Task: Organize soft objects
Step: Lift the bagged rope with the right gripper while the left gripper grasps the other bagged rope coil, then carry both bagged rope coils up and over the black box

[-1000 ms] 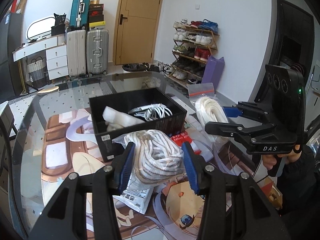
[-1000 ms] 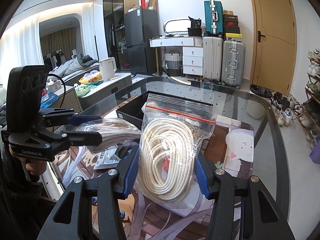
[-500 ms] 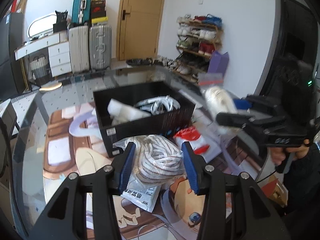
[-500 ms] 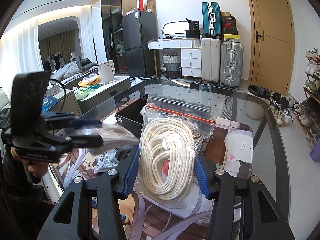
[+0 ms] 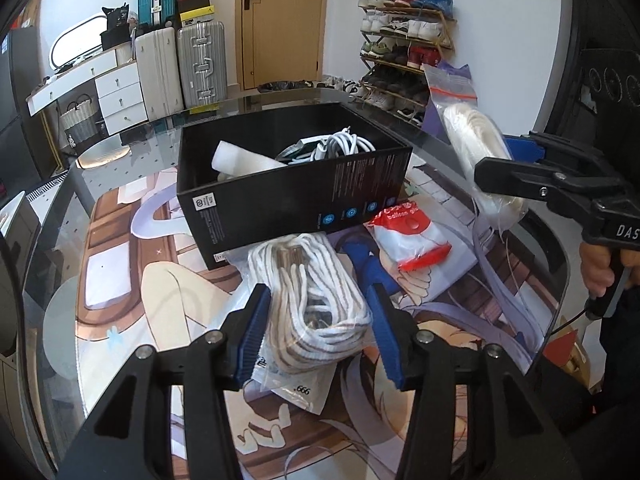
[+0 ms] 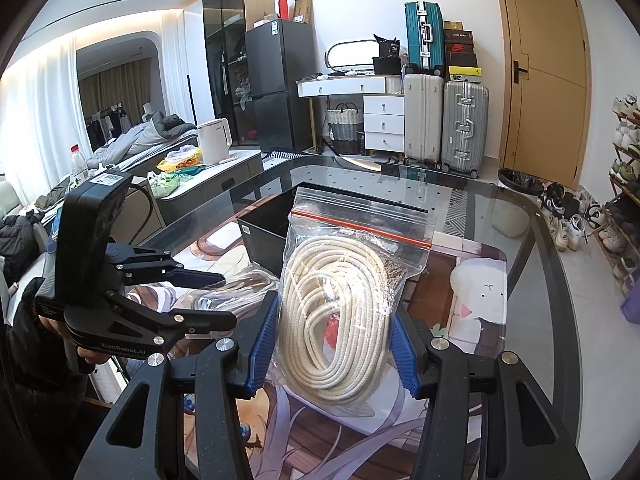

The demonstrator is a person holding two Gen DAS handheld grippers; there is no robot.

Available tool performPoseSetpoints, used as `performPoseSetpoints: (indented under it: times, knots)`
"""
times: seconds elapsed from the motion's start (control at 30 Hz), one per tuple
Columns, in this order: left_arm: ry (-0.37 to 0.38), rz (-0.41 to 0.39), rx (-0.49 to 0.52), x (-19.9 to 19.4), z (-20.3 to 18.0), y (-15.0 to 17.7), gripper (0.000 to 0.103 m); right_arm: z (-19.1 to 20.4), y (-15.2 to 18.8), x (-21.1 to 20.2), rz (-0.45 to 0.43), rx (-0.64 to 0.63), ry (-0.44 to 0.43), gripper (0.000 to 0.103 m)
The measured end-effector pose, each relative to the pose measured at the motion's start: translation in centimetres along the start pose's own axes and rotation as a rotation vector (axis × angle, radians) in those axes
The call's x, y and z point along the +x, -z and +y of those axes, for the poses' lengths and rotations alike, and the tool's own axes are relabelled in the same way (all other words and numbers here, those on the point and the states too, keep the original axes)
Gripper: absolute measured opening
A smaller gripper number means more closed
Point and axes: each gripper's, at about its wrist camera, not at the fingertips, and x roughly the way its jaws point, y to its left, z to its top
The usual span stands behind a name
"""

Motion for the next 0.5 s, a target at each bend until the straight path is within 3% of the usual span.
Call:
performPoseSetpoints:
  times: [0.27, 0.4, 0.5]
  knots:
    - [-0.006, 0.037, -0.023, 1.2, 0.5, 0.1, 0.062, 0.1, 0.0, 0.3, 0.009, -0.003, -0.003, 0.052]
    - [-0.007, 0.054, -0.025, 1.8, 0.7, 0.4, 0.061, 0.2, 0.0, 0.4, 0.013, -0.002, -0.003, 0.052]
    - [-0.014, 0.054, -0.015, 1.8, 0.5, 0.5, 0.052, 0.3, -0.1, 0.4, 0.013, -0.003, -0.004, 0.052]
